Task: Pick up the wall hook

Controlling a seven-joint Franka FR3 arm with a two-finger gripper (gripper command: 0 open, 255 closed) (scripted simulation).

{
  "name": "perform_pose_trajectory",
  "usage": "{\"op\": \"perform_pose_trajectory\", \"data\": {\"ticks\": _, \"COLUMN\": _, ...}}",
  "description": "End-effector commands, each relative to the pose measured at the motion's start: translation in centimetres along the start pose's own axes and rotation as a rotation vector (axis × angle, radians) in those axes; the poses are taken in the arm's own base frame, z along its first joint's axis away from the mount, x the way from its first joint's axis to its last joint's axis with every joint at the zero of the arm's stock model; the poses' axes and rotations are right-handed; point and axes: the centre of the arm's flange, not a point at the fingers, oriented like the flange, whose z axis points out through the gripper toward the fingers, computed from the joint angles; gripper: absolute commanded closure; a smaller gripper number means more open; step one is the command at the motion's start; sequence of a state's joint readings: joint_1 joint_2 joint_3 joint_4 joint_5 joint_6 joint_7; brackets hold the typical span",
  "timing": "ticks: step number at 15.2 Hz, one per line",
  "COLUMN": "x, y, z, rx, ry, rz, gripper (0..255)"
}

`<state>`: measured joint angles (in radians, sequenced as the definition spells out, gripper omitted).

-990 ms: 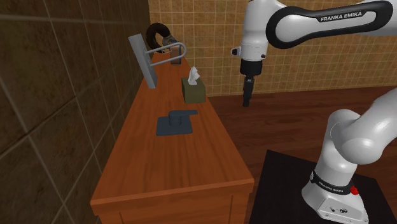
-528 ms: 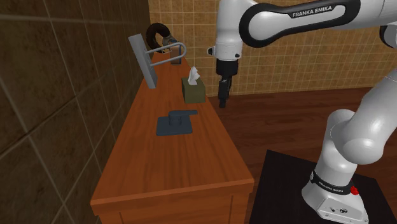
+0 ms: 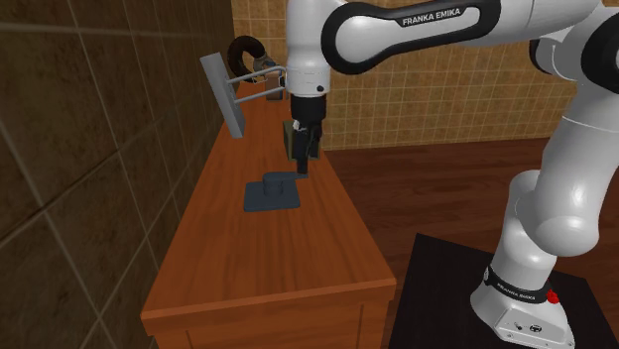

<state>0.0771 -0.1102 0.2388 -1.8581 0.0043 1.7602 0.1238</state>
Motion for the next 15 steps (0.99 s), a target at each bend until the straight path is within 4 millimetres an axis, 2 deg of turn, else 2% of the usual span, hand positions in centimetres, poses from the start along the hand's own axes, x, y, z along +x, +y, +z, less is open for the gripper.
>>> {"op": "perform_pose_trajectory", "data": {"ticks": 1, "x": 2.0, "y": -1.3, "z": -0.2, "rx": 0.003, "ry": 0.001, "rz": 0.0, "gripper": 0}}
{"op": "perform_pose_trajectory", "data": {"ticks": 5, "x": 6.4, "y": -4.1, "z": -0.5, "rx": 0.008, "ry": 0.002, "rz": -0.001, "gripper": 0}}
{"op": "perform_pose_trajectory", "data": {"ticks": 6, "x": 6.8, "y": -4.3, "z": -0.5, "rx": 0.008, "ry": 0.003, "rz": -0.001, "gripper": 0}}
{"op": "perform_pose_trajectory", "data": {"ticks": 13, "x": 6.8, "y": -4.4, "z": 3.5, "rx": 0.008, "ry": 0.003, "rz": -0.001, "gripper": 0}}
{"op": "perform_pose_trajectory", "data": {"ticks": 15, "x": 6.8, "y": -4.4, "z": 3.5, "rx": 0.008, "ry": 0.003, "rz": -0.001, "gripper": 0}}
